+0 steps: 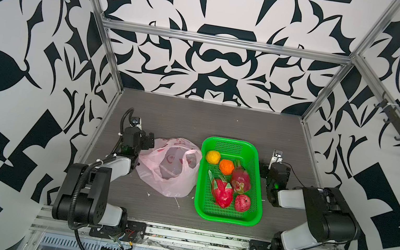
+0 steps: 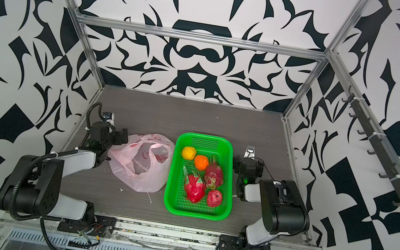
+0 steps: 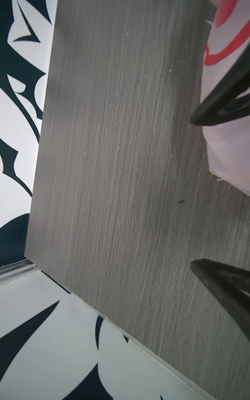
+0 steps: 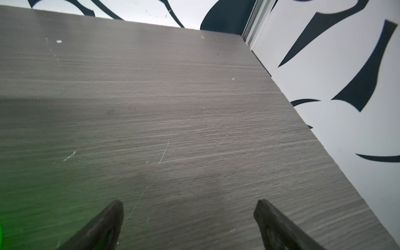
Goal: Untie the knot of the plastic bag and take out the fruit
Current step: Reset both arms
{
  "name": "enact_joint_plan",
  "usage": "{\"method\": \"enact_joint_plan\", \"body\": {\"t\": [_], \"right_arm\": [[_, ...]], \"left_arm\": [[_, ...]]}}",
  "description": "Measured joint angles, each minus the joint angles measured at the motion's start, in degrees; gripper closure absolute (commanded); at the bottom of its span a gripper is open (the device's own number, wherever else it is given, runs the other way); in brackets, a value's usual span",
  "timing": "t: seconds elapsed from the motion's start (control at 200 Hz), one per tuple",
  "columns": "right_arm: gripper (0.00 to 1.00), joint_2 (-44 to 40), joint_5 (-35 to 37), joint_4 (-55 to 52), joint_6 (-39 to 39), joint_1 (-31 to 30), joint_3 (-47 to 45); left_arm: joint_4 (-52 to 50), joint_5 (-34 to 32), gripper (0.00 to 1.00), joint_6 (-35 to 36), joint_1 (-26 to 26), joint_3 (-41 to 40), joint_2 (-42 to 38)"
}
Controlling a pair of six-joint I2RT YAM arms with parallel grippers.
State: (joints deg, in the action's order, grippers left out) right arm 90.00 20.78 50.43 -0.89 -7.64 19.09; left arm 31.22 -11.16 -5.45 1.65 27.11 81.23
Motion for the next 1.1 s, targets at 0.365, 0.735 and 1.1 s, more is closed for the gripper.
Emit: {"method": "enact_joint_plan", "body": {"t": [0.365, 0.735, 1.1], "right_arm": [[0.01, 0.0, 0.04, 1.68, 0.02, 0.0, 0.0], [0.01, 0.0, 0.04, 1.73, 0.02, 0.0, 0.0], [0.01, 0.0, -0.42, 1.7, -0.15, 0.17, 0.02]], "left_arm": [[18.08, 3.1, 0.01, 2.47, 0.02, -7.23, 7.87], [21.7, 3.72, 0.01, 2.54, 0.04, -7.23, 7.96], [21.7, 3.72, 0.01, 2.54, 0.02, -7.23, 7.96]]}}
